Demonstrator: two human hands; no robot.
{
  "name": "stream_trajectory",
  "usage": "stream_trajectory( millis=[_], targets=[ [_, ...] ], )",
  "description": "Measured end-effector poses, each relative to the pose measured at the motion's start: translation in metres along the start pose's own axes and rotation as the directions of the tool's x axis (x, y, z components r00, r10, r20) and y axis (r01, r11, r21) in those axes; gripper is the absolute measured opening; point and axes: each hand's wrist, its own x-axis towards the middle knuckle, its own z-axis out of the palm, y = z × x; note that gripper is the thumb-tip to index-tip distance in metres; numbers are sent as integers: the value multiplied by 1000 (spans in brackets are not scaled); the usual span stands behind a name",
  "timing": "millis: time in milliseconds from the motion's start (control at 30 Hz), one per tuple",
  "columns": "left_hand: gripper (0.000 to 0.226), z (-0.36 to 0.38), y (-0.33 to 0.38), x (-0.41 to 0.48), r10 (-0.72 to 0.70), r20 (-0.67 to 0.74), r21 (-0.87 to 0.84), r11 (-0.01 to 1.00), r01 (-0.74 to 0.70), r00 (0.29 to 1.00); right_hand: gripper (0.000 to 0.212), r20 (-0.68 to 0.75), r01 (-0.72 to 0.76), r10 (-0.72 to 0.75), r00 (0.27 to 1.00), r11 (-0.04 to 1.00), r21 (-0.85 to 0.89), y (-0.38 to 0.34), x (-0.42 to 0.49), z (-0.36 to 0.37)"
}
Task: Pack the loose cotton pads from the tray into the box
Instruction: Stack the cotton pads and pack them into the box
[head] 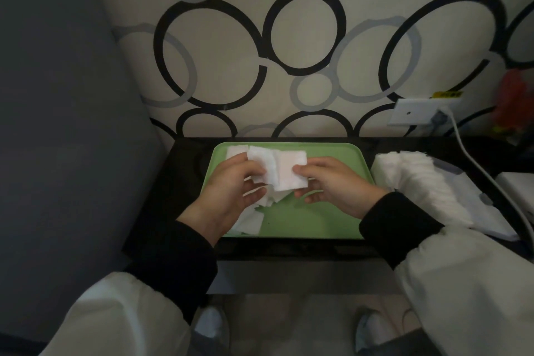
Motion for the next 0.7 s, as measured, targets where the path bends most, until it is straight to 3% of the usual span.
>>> stream_trajectory(
  millis=[167,300,367,700],
  targets=[
    [32,4,-1,-2,29,3,95,995,-29,1000,30,-35,75,-79,996,993,-85,1,0,0],
    [8,7,-6,-2,142,1,285,949,-137,990,26,-50,140,-147,988,982,-126,0,-1,0],
    [9,9,-8,-2,169,-9,312,937,-157,986,25,-42,156,-164,986,977,-143,-1,-2,0],
    [14,30,-16,6,268,-20,418,878,-235,963,23,-31,123,-126,992,989,-82,-3,-14,-12]
  ],
)
